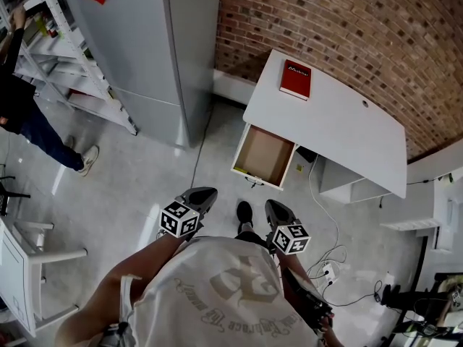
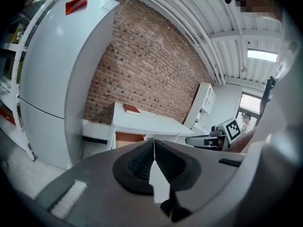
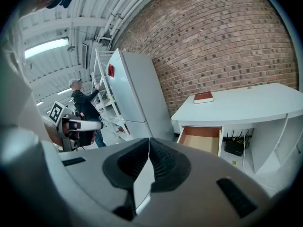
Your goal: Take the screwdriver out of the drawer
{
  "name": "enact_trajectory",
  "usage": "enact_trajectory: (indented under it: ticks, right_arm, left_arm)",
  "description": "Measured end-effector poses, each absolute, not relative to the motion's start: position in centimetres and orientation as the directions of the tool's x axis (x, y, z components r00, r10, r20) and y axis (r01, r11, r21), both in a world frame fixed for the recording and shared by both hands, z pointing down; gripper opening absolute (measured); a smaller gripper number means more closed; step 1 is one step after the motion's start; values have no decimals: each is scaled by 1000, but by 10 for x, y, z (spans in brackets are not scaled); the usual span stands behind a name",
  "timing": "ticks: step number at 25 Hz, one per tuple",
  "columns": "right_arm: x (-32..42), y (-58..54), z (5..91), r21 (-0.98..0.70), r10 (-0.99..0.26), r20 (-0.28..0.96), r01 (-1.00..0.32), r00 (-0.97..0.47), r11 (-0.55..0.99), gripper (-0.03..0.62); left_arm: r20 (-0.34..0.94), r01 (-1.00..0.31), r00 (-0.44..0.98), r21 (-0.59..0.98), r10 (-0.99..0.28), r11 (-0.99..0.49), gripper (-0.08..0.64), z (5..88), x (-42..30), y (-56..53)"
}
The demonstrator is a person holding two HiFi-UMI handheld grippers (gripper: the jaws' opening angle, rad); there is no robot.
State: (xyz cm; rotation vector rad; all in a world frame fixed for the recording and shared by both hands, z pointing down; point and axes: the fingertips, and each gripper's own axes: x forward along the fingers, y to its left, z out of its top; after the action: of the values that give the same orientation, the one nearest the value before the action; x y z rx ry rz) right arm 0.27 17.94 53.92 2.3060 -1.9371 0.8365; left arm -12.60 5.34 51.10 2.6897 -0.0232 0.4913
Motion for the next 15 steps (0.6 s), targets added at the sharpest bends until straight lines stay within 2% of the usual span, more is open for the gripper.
enact_trajectory:
  ticks: [15]
  right_arm:
    - [87, 139, 544, -341, -900, 434, -920, 31, -196, 6]
  left_arm:
    - [370, -122, 928, 422, 48, -899, 11, 516, -35, 28]
